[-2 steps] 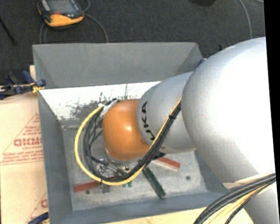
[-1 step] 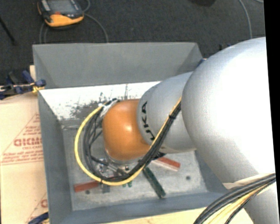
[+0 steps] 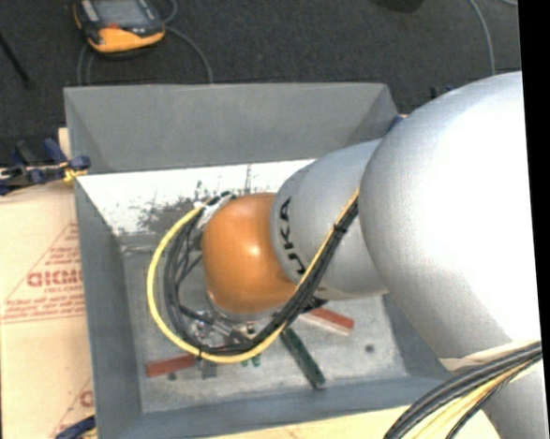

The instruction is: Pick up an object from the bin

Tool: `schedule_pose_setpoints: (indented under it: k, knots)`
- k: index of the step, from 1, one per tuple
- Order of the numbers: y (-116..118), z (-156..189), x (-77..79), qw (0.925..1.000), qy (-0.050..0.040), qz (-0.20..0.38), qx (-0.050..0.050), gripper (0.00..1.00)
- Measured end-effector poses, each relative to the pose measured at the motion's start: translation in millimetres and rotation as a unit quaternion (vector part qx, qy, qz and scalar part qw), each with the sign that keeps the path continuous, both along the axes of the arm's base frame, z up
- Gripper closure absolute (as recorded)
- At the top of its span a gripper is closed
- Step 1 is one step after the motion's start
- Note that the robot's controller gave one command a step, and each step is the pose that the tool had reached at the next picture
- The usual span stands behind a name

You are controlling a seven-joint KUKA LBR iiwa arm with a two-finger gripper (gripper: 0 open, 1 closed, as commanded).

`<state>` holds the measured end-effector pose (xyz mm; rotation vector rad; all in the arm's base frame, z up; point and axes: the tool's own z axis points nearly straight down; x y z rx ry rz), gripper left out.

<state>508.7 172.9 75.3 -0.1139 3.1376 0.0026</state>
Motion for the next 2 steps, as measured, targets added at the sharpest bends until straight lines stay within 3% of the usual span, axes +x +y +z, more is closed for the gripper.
schedule_pose_setpoints:
  k: [2]
  knots:
    - [-0.2,24.2,0.1,1.0000,0.0006,0.000,0.000,1.00]
